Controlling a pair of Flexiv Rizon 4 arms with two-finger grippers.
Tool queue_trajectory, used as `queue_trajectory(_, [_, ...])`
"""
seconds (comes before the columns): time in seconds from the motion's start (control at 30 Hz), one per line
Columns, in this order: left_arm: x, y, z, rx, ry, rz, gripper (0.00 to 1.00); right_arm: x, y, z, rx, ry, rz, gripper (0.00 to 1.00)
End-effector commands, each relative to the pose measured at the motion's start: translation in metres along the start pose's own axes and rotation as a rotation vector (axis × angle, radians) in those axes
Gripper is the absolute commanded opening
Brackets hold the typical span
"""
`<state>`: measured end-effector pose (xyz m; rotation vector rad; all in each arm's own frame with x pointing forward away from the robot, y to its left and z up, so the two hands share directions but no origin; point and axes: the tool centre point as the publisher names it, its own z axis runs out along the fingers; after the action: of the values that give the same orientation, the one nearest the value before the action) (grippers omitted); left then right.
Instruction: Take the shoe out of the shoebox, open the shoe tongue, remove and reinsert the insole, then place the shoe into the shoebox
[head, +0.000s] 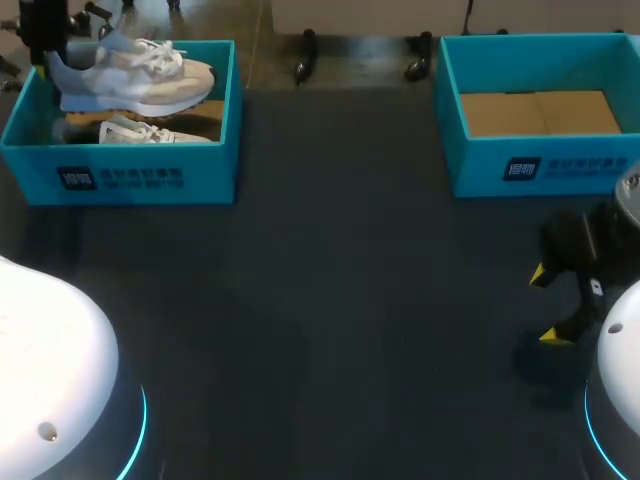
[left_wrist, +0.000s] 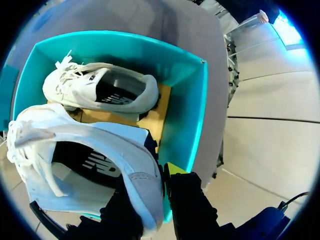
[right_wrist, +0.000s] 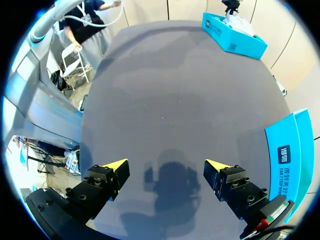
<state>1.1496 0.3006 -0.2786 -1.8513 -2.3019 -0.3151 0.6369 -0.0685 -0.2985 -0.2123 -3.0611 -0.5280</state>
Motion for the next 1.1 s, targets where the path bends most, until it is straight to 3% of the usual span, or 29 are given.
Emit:
queue_trajectory(0.03, [-0.005, -0.001, 0.004, 0.001, 0.005, 0.001, 0.00, 0.001, 0.000, 0.001, 0.002, -0.001, 0.000, 1.00])
queue_trajectory(0.5, [-0.019, 0.021, 0.028, 0.042, 0.019, -0.038, 0.00, 0.001, 0.000, 0.001, 0.002, -0.001, 0.000, 1.00])
queue_trajectory(0.63, [-0.015, 0.030, 0.025, 0.050, 0.021, -0.066, 0.00, 0.001, 0.000, 0.001, 0.002, -0.001, 0.000, 1.00])
queue_trajectory(1.1, [-0.021, 0.027, 0.028, 0.042, 0.025, -0.063, 0.00, 0.001, 0.000, 0.001, 0.002, -0.001, 0.000, 1.00])
